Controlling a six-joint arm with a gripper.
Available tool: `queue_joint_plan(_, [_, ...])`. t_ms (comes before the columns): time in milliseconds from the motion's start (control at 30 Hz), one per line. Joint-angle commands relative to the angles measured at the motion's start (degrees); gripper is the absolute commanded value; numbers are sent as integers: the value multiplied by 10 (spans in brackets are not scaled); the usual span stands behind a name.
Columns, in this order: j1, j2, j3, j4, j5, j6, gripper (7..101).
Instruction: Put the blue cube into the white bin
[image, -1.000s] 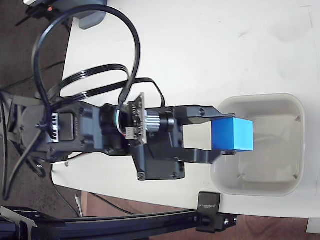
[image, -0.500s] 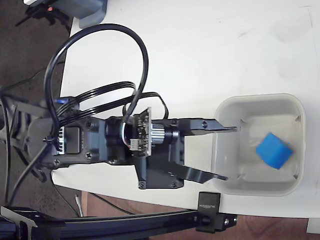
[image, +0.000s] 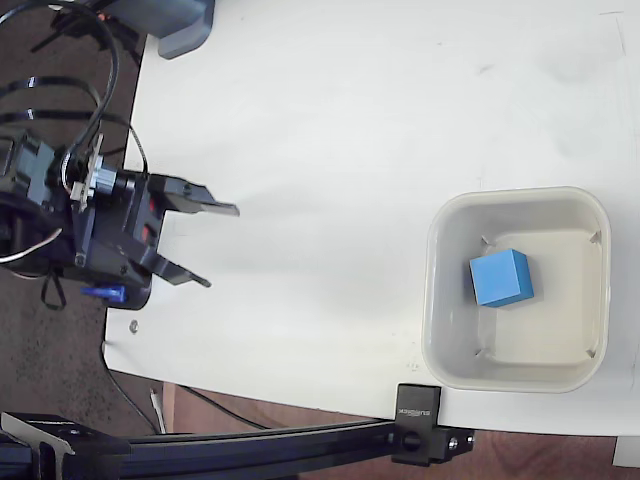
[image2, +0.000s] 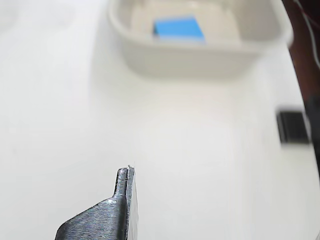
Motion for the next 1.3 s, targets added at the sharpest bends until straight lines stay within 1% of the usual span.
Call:
queue_joint_plan(33, [-26, 178, 109, 51, 4, 12, 1003])
queue_joint_plan(100, [-62, 236, 143, 78, 29, 21, 1003])
queue_joint_plan(133, [-83, 242, 152, 82, 49, 30, 1003])
queue_joint_plan(200, [-125, 242, 169, 68, 101, 43, 1003])
queue_joint_plan(233, [-126, 242, 178, 62, 103, 44, 1003])
queue_joint_plan(300, [-105, 242, 194, 58, 73, 37, 1003])
queue_joint_plan(467, [-103, 242, 201, 52, 50, 27, 1003])
queue_joint_plan(533, [-87, 242, 201, 52, 39, 28, 1003])
queue_joint_plan(567, [-73, 242, 201, 52, 25, 28, 1003])
queue_joint_plan(667, [-16, 242, 201, 50, -45, 8, 1003])
queue_joint_plan(733, [11, 242, 201, 50, -81, -4, 1003])
queue_joint_plan(1300, [14, 242, 201, 51, -72, 4, 1003])
